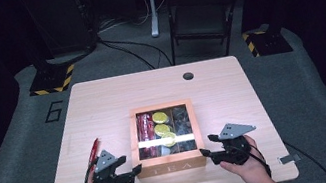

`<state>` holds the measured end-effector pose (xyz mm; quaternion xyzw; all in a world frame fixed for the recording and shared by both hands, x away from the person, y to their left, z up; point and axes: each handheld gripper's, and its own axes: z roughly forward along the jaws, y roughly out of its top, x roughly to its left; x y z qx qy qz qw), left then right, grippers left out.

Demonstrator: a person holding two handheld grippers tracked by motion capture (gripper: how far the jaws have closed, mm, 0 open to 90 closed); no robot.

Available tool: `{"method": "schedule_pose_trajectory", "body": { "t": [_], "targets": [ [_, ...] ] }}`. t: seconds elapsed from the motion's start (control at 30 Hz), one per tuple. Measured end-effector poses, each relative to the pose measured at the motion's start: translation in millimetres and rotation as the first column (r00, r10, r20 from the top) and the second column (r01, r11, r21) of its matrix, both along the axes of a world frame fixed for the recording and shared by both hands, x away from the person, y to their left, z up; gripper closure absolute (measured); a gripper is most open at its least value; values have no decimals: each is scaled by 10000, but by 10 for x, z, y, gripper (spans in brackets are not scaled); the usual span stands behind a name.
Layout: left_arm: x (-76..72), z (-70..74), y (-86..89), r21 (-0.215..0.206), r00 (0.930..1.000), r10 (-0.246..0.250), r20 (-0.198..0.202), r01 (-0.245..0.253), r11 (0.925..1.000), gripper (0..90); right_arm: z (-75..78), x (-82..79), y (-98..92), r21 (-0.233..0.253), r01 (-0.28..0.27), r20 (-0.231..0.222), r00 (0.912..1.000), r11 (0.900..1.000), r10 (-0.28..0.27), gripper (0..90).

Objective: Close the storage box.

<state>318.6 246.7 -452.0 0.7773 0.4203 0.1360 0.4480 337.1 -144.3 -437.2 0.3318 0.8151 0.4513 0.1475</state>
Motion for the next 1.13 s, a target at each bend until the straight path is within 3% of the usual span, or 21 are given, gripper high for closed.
{"method": "schedule_pose_trajectory", "body": {
  "t": [0.17, 0.3, 0.5, 0.57, 0.7, 0.8, 0.87, 0.97, 1.13],
  "targets": [
    [46, 103, 92, 104, 9998, 219, 32, -220, 9997, 309, 122, 47, -46, -105, 167, 359, 9992, 9998, -163, 406],
    [111, 139, 158, 372, 9989, 442, 180, -449, 9983, 313, 164, 160, -74, -151, 293, 133, 9995, 9995, -291, 406],
    [251, 125, 286, 642, 9948, 970, 314, -989, 9930, 314, 88, 339, -67, -395, 445, 14, 9990, 9982, -445, 406],
    [297, 102, 355, 582, 9938, 1083, 265, -1096, 9923, 316, 53, 381, -74, -256, 549, -26, 9985, 9982, -550, 406],
    [324, -39, 475, 80, 9891, 1457, 219, -1459, 9893, 338, -32, 421, -96, 217, 792, -57, 9969, 9966, -791, 411],
    [337, -92, 534, 352, 9877, 1554, 191, -1560, 9871, 341, -98, 436, -125, 505, 892, -158, 9959, 9947, -885, 414],
    [346, -110, 565, 583, 9845, 1714, 369, -1734, 9831, 341, -121, 443, -156, 497, 951, -58, 9955, 9942, -949, 414],
    [360, -112, 641, 600, 9821, 1873, 211, -1882, 9803, 336, -128, 441, -225, 630, 1172, -136, 9931, 9911, -1166, 411],
    [385, -129, 815, 660, 9673, 2523, 273, -2536, 9650, 315, -76, 355, -234, 647, 979, 100, 9951, 9931, -988, 393]
  ]
}}
